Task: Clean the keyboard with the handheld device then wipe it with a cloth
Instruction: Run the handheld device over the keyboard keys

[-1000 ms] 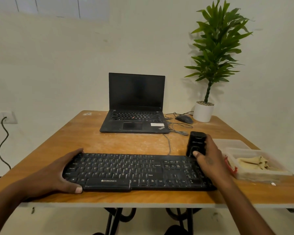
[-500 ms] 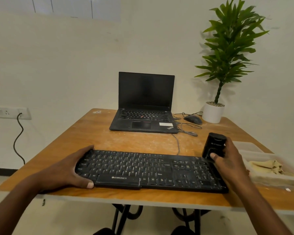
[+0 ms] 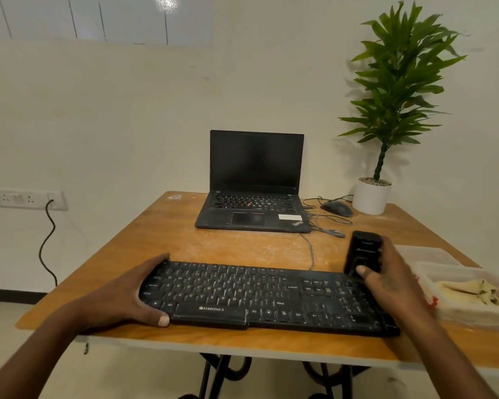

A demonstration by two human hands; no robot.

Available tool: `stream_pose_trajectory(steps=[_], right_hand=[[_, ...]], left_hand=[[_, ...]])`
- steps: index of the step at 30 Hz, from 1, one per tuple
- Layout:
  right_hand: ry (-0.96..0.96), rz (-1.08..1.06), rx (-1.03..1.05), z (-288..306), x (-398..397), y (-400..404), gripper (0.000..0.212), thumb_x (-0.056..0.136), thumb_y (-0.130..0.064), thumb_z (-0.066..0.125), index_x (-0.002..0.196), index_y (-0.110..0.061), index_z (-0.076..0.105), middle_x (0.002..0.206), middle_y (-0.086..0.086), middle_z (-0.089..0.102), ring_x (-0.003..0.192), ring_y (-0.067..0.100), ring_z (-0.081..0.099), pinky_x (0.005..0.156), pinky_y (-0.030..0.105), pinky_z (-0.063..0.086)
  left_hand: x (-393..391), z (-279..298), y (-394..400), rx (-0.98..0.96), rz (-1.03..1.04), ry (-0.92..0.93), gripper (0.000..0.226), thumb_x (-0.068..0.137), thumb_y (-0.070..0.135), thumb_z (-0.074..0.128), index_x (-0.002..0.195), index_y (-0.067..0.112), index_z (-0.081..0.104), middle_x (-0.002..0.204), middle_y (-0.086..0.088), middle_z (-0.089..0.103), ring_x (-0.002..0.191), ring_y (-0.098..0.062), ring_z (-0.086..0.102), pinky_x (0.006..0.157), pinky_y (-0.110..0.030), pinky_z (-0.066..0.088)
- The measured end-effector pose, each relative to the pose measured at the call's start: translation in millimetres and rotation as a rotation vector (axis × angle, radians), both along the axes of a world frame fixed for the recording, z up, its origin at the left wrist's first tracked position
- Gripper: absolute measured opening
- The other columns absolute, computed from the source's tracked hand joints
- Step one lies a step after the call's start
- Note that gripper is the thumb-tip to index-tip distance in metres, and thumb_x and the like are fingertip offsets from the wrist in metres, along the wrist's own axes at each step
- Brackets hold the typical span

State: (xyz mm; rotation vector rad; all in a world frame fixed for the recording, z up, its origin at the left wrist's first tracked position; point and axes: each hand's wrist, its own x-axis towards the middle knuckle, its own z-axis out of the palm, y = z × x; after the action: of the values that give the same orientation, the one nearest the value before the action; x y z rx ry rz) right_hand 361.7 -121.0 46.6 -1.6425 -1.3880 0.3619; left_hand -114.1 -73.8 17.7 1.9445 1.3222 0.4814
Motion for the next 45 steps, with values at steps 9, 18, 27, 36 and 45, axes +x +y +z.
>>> stream_pose_trajectory(steps=[9,18,27,36,45], right_hand=[[0.069,0.07,-0.056,5.5,-2.0,1.0,0.052,0.093,-0.005,0.063,0.129,-0.038,0.044,0.106,-0.02,0.058,0.101,0.007,0.058,0.089,0.045,0.049],[0.075,0.02,-0.044,3.9,10.6,-26.6,0.051,0.093,-0.005,0.062,0.125,-0.04,0.045,0.11,-0.018,0.062,0.107,0.011,0.06,0.097,0.054,0.049],[0.143,0.062,-0.022,-0.4,21.1,-44.8,0.054,0.093,0.002,0.061,0.12,-0.042,0.045,0.107,-0.023,0.06,0.094,-0.009,0.057,0.078,0.026,0.046],[0.003,0.078,-0.025,9.0,8.1,11.0,0.052,0.091,-0.003,0.062,0.131,-0.031,0.044,0.105,-0.015,0.06,0.105,0.013,0.059,0.081,0.032,0.049],[-0.02,0.151,-0.079,11.5,4.5,4.8,0.051,0.093,-0.001,0.061,0.124,-0.036,0.043,0.103,-0.023,0.056,0.095,-0.004,0.053,0.073,0.021,0.04]], left_hand=[[-4.8,-7.6,7.4,0.012,-0.02,-0.024,0.133,0.043,0.069,0.094,0.151,0.059,0.016,0.145,0.024,0.037,0.124,-0.007,0.052,0.091,-0.021,0.048],[-15.3,-22.3,21.8,0.049,-0.003,-0.077,0.128,0.04,0.057,0.102,0.143,0.07,0.027,0.146,0.017,0.047,0.122,-0.016,0.059,0.099,-0.042,0.053],[-15.1,-27.1,27.6,0.119,-0.008,-0.013,0.132,0.041,0.063,0.098,0.151,0.06,0.026,0.152,0.015,0.044,0.133,-0.017,0.051,0.107,-0.048,0.045],[-17.3,-26.8,30.0,0.123,-0.026,-0.023,0.127,0.038,0.067,0.097,0.145,0.067,0.029,0.153,0.014,0.045,0.134,-0.019,0.051,0.108,-0.05,0.044],[-21.9,-30.6,33.2,0.022,-0.017,-0.09,0.13,0.043,0.044,0.105,0.147,0.062,0.03,0.145,0.01,0.05,0.119,-0.024,0.062,0.095,-0.046,0.054]])
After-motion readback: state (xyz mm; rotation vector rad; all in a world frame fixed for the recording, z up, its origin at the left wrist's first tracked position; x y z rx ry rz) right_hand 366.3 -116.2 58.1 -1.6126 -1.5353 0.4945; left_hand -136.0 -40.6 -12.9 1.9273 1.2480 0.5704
